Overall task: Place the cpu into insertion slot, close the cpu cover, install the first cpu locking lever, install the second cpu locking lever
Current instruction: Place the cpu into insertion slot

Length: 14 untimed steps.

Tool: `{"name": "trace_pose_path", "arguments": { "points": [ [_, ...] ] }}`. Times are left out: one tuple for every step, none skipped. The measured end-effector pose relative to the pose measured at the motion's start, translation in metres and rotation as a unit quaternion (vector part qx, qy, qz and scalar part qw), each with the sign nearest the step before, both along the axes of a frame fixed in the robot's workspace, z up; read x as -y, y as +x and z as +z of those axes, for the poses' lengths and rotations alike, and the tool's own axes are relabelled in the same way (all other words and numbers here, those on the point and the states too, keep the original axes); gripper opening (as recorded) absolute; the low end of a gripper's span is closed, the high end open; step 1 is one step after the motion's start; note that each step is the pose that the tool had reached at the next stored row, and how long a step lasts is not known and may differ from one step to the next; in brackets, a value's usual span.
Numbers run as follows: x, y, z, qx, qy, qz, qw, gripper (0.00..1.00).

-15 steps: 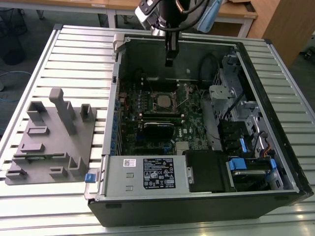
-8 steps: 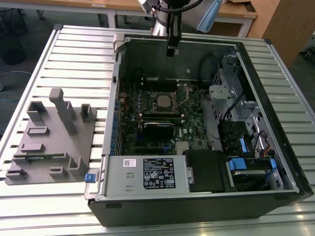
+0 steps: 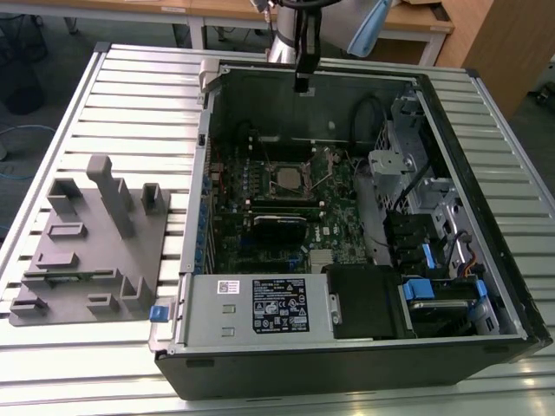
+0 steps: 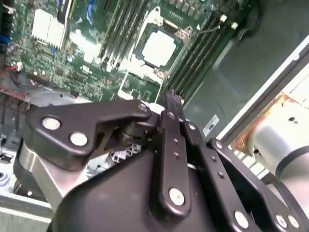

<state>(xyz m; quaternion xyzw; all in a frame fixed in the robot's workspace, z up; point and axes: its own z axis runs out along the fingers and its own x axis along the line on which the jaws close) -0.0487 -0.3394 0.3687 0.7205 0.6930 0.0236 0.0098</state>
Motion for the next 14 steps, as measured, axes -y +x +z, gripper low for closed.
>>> {"name": "trace_pose_path", "arguments": {
  "points": [
    [0.0, 0.0, -0.0001, 0.0, 0.0001, 0.0, 1.0, 0.1],
    [0.0, 0.0, -0.0007, 0.0001, 0.0001, 0.0, 1.0, 0.1],
    [0.0, 0.0, -0.0021, 0.0001, 0.0002, 0.0, 1.0, 0.1],
    [0.0001, 0.0, -0.004, 0.0001, 0.0001, 0.0, 1.0, 0.1],
    [0.0001, 0.0, -0.0057, 0.0001, 0.0001, 0.0, 1.0, 0.1],
    [0.0002, 0.0, -0.0076, 0.0001, 0.0, 0.0, 1.0, 0.1],
    [0.0003, 0.0, -0.0093, 0.0001, 0.0, 0.0, 1.0, 0.1],
    [0.0004, 0.0, -0.0111, 0.0001, -0.0001, 0.0, 1.0, 0.1],
    [0.0005, 0.0, -0.0129, 0.0001, -0.0001, 0.0, 1.0, 0.1],
    [0.0007, -0.001, -0.0147, 0.0001, -0.0002, 0.0, 1.0, 0.1],
    [0.0008, -0.001, -0.0167, 0.0001, -0.0001, 0.0, 1.0, 0.1],
    [0.0009, -0.001, -0.0185, 0.0001, 0.0, 0.0, 1.0, 0.1],
    [0.001, -0.001, -0.0203, 0.0001, -0.0001, 0.0, 1.0, 0.1],
    [0.0011, -0.001, -0.0221, 0.0001, -0.0001, 0.0, 1.0, 0.1]
  ]
}}
